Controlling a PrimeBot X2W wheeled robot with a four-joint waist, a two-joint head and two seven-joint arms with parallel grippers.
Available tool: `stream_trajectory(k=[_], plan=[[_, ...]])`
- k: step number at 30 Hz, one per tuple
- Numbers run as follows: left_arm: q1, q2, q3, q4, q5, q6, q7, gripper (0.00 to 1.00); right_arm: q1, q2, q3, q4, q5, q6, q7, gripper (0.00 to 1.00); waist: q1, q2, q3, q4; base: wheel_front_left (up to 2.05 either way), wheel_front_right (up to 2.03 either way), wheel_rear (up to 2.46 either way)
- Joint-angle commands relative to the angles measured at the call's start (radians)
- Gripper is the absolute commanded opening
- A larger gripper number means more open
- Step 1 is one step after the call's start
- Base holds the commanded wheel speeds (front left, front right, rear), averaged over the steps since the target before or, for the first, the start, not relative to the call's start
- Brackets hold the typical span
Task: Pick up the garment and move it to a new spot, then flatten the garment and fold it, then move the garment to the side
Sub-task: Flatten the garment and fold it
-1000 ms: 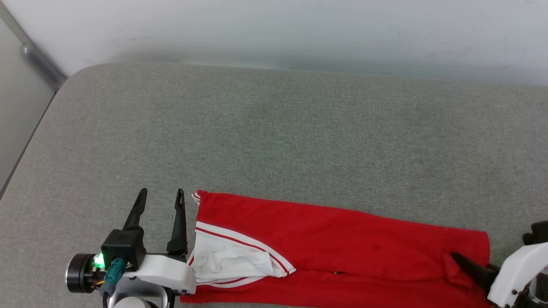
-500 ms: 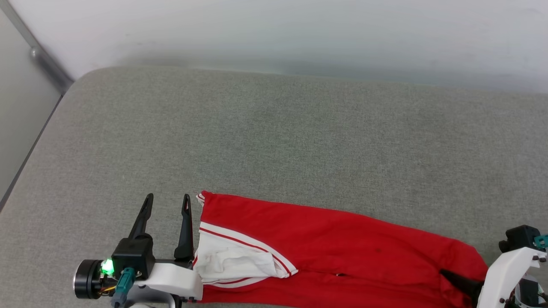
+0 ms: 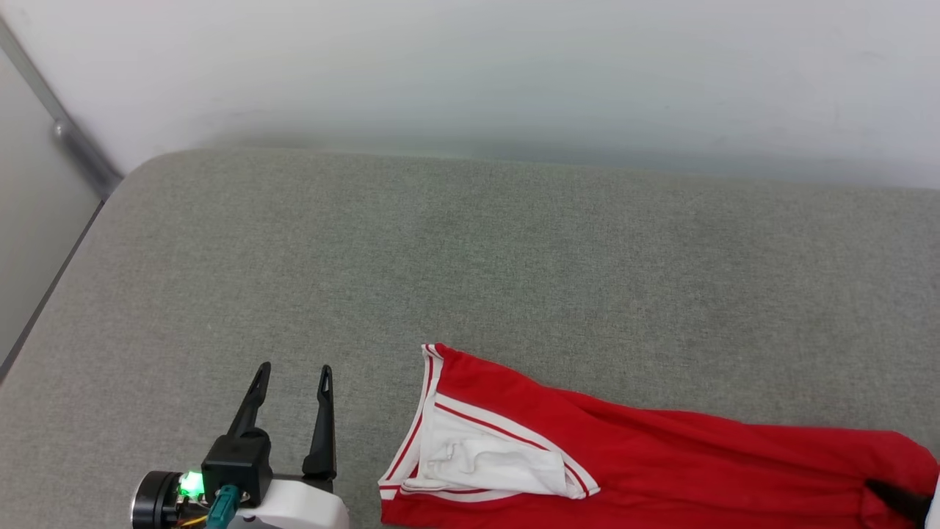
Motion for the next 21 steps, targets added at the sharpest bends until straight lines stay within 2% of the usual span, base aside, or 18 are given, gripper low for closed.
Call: stream_trajectory(k=[1, 5, 12, 17, 21], plan=[[0.012, -0.005, 0.005, 0.001, 0.007, -0.005, -0.002, 1.00, 0.016, -0.001, -0.002, -0.008, 0.002, -0.001, 0.017, 0.00, 0.0000, 0.0000, -0.008, -0.004, 0.00, 0.00, 0.00], [0.023, -0.015, 0.014, 0.005, 0.019, -0.021, -0.002, 1.00, 0.030, 0.024, -0.013, -0.079, 0.048, -0.001, 0.093, 0.00, 0.0000, 0.0000, -0.024, -0.007, 0.00, 0.00, 0.00], [0.036, -0.026, 0.023, 0.004, 0.033, -0.034, -0.002, 1.00, 0.067, 0.072, -0.037, -0.309, 0.109, -0.001, 0.216, 0.00, 0.0000, 0.0000, -0.031, -0.008, 0.00, 0.00, 0.00], [0.027, -0.034, 0.025, 0.001, 0.040, -0.046, -0.002, 1.00, 0.061, 0.126, -0.019, -0.463, 0.101, -0.001, 0.288, 0.00, 0.0000, 0.0000, -0.020, -0.002, 0.00, 0.00, 0.00], [0.016, -0.041, 0.026, -0.003, 0.044, -0.050, -0.002, 1.00, 0.018, 0.175, 0.034, -0.553, 0.071, -0.001, 0.341, 0.00, 0.0000, 0.0000, -0.003, 0.004, 0.00, 0.00, 0.00]])
